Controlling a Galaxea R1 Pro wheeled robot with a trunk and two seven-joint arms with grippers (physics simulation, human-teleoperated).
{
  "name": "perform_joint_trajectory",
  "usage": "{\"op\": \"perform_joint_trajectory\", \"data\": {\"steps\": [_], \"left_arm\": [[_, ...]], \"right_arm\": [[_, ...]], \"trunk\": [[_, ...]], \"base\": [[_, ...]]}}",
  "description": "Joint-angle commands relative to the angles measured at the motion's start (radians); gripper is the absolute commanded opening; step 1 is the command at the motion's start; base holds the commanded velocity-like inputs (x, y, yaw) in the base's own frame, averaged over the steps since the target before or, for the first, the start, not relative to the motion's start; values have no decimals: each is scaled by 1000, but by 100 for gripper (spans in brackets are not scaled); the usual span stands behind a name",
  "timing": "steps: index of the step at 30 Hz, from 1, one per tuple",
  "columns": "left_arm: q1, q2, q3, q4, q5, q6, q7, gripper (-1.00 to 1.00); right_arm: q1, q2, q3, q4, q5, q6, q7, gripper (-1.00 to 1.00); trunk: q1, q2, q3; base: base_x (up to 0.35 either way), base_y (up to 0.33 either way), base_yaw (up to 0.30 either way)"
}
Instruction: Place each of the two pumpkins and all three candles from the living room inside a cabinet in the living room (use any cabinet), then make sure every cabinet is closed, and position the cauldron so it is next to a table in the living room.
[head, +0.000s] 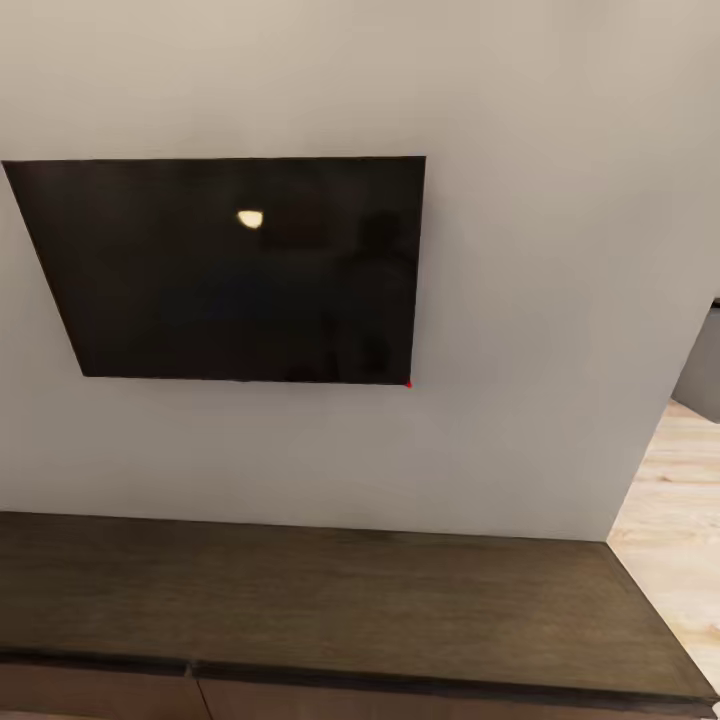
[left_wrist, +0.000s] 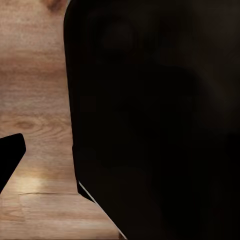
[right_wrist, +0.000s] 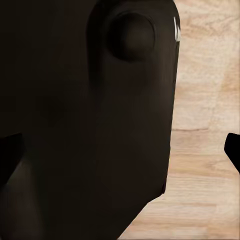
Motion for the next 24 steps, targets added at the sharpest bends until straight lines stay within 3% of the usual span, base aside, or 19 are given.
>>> {"op": "perform_joint_trajectory", "data": {"steps": [1, 8, 9, 24], "left_arm": [[0, 0, 0, 0, 0, 0, 0, 100], [0, 24, 0, -22, 2, -2, -2, 100], [0, 23, 1, -27, 3, -2, -2, 100], [0, 18, 2, -28, 3, -26, -3, 100]], "right_arm": [[0, 0, 0, 0, 0, 0, 0, 100], [-9, 0, 3, -3, 9, -3, 11, 100], [-9, 0, 2, -3, 8, -85, 11, 100], [-9, 0, 2, 4, 2, -123, 9, 100]], "trunk": [[0, 0, -1], [0, 0, -1], [0, 0, -1], [0, 0, -1]], "base": [[0, 0, 0], [0, 0, 103], [0, 0, 243], [0, 0, 248]]}}
